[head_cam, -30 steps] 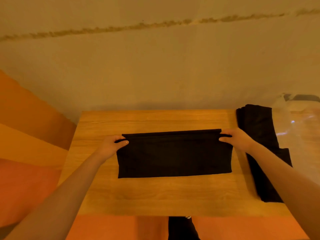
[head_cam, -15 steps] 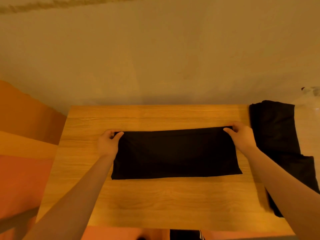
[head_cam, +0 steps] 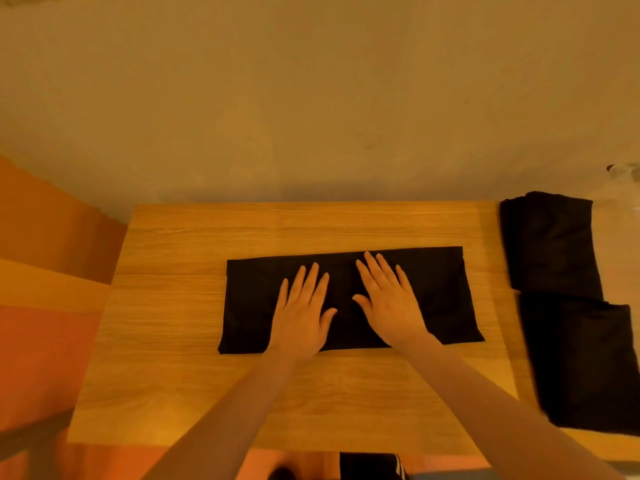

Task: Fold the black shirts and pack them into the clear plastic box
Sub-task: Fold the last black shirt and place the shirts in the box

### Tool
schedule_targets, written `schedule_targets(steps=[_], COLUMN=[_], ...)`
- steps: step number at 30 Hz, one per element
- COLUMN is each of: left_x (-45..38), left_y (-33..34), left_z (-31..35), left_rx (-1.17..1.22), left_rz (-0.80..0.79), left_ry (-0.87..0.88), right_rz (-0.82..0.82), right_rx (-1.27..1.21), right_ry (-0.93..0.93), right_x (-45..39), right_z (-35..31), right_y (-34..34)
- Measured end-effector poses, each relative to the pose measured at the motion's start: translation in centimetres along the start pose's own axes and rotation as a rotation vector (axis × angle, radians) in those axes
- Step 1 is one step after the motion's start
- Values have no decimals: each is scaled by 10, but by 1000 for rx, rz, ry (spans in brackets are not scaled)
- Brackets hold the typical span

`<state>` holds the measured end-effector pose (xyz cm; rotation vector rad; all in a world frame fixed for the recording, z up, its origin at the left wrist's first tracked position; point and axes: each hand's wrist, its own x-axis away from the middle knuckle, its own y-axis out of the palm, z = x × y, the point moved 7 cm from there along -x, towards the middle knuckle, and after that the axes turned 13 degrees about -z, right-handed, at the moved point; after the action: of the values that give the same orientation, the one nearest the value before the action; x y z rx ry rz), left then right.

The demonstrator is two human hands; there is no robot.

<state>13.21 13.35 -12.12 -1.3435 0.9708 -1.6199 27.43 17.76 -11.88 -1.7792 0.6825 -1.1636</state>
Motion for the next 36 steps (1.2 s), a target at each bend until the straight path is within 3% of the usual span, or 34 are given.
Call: schedule_targets(steps=[7,11,17,21,24,27,31,36], left_x=[2,1,-27,-23,-5,3,-24,-79], left_y=[4,1,-21,-39,-15,5,-7,-35], left_z=[-89,-115,-117,-66,-33,-40,-50,-68], left_rx=[53,44,-54,20,210,205,58,-174], left_rz=[-13,-39,-104,-8,-63,-94,-78,-184], left_ry=[-256,-272,-257,-349,-436,-501,-363,6], right_rz=[15,-1,-59,55,12,16,45,41], right_rx=[-25,-70,-25,16,83,90,-20,-226], right_ry=[220,302,396,226,26,36,196,423], right_x=[4,24,40,28,12,11,32,90], right_z=[83,114,107,91,79,84,80,27], right_y=[2,2,3,-10,-3,5,20,57])
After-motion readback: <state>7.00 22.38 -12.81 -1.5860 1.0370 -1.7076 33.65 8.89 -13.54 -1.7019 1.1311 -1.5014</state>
